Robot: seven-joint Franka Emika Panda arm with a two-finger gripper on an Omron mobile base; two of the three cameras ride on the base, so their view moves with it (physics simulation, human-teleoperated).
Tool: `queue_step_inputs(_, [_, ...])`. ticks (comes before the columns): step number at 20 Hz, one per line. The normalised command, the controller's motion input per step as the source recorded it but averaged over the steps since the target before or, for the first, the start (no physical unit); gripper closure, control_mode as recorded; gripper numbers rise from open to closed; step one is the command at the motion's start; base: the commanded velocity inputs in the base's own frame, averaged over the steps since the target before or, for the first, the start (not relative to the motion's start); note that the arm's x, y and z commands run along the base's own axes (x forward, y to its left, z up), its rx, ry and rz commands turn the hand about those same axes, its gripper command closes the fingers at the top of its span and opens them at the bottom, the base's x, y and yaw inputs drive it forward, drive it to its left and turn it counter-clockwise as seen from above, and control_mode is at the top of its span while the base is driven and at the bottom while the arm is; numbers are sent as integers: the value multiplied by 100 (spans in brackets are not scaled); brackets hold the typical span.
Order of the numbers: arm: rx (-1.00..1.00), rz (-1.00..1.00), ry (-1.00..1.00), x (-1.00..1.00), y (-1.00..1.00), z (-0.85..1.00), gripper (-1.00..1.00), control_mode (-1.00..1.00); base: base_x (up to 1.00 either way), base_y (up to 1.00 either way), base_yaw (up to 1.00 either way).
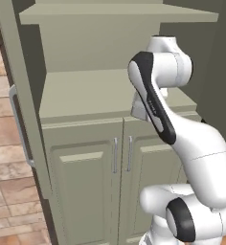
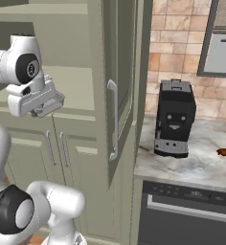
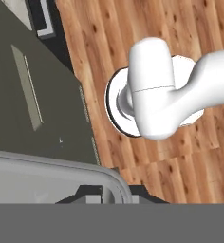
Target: Retrieve the tupperware from the cabinet, then place the raw meat into the tupperware to avoid contamination.
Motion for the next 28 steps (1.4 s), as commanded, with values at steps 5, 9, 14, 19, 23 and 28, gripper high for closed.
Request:
queue_step_inputs(5, [0, 0, 2, -11, 0, 5, 100, -100, 0, 0, 0])
queue_step_inputs(9, [0, 0, 0, -3, 0, 0, 100, -100, 0, 0, 0])
queue_step_inputs(14, [0, 0, 0, -1, 0, 0, 100, -100, 0, 0, 0])
queue_step_inputs(19, [0, 0, 0, 0, 0, 0, 100, 100, 0, 0, 0])
queue_step_inputs(23, [0, 0, 0, 0, 0, 0, 100, 100, -11, -1, -5])
queue_step_inputs(28, [0, 0, 0, 0, 0, 0, 100, 100, -54, 0, -13])
